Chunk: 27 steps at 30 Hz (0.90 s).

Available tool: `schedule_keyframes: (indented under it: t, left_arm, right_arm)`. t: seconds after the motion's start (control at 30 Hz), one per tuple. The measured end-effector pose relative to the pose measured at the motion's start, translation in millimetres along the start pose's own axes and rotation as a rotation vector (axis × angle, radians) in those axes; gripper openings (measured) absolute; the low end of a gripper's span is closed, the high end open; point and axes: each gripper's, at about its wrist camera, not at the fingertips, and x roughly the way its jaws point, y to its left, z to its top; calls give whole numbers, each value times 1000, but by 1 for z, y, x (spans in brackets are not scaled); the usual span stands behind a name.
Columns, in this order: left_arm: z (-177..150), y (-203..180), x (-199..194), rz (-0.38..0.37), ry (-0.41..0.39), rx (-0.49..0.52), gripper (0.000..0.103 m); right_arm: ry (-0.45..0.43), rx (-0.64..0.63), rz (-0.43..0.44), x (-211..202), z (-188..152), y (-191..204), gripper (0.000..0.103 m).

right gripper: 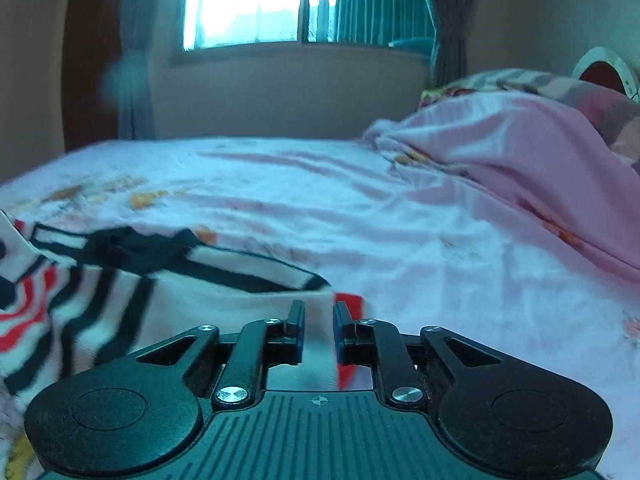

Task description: Fold small clothes

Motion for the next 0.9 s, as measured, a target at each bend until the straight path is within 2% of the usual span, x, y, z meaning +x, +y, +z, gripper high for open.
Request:
schedule_keyframes:
  t: [0.07, 0.1, 0.13, 0.17, 0.23, 0.3, 0.33, 0.37, 0.4, 0.47, 0.53, 0.6, 0.67, 0.73, 0.8, 0.87, 0.9]
  left_arm:
    - [4, 26, 23, 35, 56, -43, 39]
    - [3, 42, 42, 32, 128, -95, 40]
    - [1, 55, 50, -5, 138, -166, 40]
    - [2, 61, 52, -17, 139, -195, 39]
    - [6, 62, 46, -31, 137, -198, 37]
    - [12, 56, 37, -36, 106, -113, 44]
    - [13, 54, 39, 5, 127, -61, 42]
    - [11, 56, 46, 39, 171, -35, 37]
    - [9, 60, 47, 41, 171, -40, 36]
    - [10, 78, 35, 64, 148, -131, 37]
    - [9, 97, 15, 23, 93, -236, 39]
    - [9, 109, 13, -20, 102, -284, 41]
    - [9, 116, 28, -118, 148, -339, 42]
    - [6, 112, 49, -223, 216, -348, 46]
    - [4, 106, 55, -153, 220, -306, 20]
    - [4, 112, 54, -105, 205, -336, 16]
    - [2, 114, 53, -95, 201, -327, 18]
  right_arm:
    - [-5, 10, -8, 7, -2, 3, 13]
    - [27, -3, -24, 16, -6, 5, 13]
    - [67, -11, -41, 25, -11, 8, 13]
    - [65, -8, -44, 25, -14, 11, 14]
    - [53, 1, -47, 20, -12, 11, 14]
    - [5, 18, -38, 10, -9, 8, 14]
    - [-4, 18, -43, 7, -8, 8, 14]
    - [4, 12, -49, 6, -8, 8, 14]
    - [30, 5, -58, 9, -9, 8, 15]
    - [59, 53, -74, 10, -11, 3, 22]
    - [35, 91, -74, -6, -10, 0, 27]
    - [0, 92, -63, -23, -10, 2, 33]
    - [-8, 81, -57, -32, -14, 7, 37]
    - [-7, 92, -65, -36, -19, 12, 37]
    - [-4, 124, -85, -38, -25, 15, 37]
    - [31, 122, -136, -35, -28, 17, 37]
    - [67, 133, -166, -28, -29, 16, 37]
